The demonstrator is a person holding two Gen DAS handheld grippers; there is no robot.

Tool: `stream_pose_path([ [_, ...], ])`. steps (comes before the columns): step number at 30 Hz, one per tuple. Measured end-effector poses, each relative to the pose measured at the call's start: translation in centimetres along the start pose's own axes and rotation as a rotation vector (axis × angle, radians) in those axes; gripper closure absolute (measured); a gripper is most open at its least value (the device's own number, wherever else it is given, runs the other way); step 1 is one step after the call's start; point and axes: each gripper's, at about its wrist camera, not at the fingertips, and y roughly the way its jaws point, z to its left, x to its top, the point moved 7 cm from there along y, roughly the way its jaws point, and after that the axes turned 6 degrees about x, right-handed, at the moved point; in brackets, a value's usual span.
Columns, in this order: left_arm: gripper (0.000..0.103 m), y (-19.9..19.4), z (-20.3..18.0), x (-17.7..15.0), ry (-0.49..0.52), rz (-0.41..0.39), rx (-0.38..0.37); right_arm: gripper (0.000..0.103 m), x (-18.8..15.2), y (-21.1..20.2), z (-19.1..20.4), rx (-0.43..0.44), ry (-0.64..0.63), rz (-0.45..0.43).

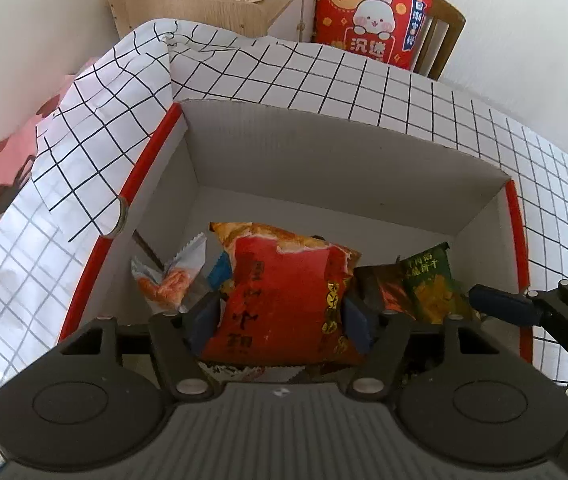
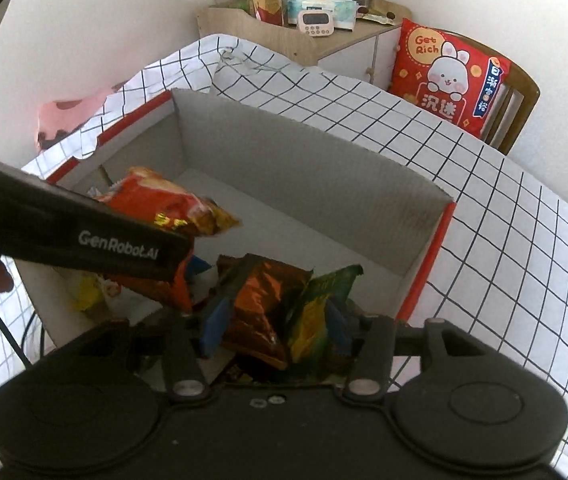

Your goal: Organize snacks

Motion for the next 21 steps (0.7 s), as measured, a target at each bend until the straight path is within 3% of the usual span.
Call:
stream_pose_path([
  [9, 0.036, -2.8, 0.9, -0.9, -0.031, -0.065, -0.015, 0.022, -0.1, -3.5, -1.0, 0.020, 0.056, -0.098],
  [21, 0.036, -9.0, 0.8, -2.8, -0.047, -0.208, -0.027, 0.003, -0.3, -10.4, -1.0, 0.076, 0.086, -0.272],
])
